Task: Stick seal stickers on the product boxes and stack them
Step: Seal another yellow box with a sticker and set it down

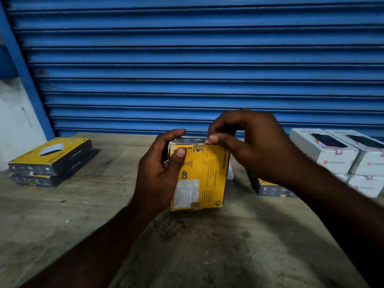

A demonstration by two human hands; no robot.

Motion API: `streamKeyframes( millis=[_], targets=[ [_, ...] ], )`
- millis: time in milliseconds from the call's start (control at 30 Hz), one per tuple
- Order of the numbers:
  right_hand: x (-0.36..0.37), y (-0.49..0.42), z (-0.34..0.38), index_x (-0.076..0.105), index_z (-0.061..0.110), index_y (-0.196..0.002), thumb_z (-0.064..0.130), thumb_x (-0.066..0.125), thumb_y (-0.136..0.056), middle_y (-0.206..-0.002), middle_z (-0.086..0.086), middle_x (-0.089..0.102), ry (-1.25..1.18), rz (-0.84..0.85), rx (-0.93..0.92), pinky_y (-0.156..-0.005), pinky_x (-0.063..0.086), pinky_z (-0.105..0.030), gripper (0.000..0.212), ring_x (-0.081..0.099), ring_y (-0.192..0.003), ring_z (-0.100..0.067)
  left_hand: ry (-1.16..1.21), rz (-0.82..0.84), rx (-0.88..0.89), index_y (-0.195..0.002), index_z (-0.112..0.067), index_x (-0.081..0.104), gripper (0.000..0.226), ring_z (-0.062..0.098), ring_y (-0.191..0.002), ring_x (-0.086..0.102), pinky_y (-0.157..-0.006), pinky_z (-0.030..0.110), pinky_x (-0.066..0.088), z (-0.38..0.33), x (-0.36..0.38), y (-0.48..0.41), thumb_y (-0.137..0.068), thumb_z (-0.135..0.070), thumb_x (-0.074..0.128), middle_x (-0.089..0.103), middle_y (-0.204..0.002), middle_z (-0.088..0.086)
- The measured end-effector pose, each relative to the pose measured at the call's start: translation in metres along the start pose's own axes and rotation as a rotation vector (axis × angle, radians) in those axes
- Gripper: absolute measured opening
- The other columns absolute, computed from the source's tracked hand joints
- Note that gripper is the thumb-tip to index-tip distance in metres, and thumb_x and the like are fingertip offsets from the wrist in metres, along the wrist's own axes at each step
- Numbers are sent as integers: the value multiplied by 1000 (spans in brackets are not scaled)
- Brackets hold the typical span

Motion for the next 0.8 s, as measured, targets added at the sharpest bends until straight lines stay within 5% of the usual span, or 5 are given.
streamKeyframes(
  millis=[133, 267, 533, 800],
  targets=[
    [4, 1, 3, 73, 30, -92, 36, 58, -87, -86, 15, 67, 223, 36, -93, -72, 41, -25, 17, 51, -83, -4, -21, 7, 7, -127, -38, 53, 35, 11, -103, 65, -83, 39, 59, -2, 1, 1, -93, -44, 50, 63, -120, -15],
    [7, 1, 4, 72, 35, -92, 39, 56, -87, -90, 11, 62, 228, 40, -63, -74, 36, -27, 17, 50, -90, -10, -23, 13, 2, -127, -37, 53, 35, 9, -104, 65, -83, 34, 59, -2, 2, 1, -93, -45, 50, 63, -120, -18],
    [7, 1, 5, 73, 24, -94, 22, 64, -93, -94, 9, 67, 234, 87, -45, -79, 45, -27, 10, 59, -90, -7, -18, 19, 8, -126, -39, 53, 34, 8, -104, 66, -82, 29, 58, -2, 2, 1, -93, -45, 50, 64, -118, -18],
    [10, 1, 5, 72, 27, -96, 27, 60, -92, -95, 8, 68, 265, 73, -73, -79, 52, -40, 13, 62, -91, -12, -20, 8, 0, -126, -38, 54, 34, 11, -99, 67, -80, 35, 60, -1, 2, 1, -93, -44, 50, 66, -114, -11]
  ],
)
Point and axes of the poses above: each hand's wrist, its own y-axis away from the middle knuckle, its own x-axis out of the palm, z = x × y, the point moved 2 cm from there along -y, towards the middle knuckle
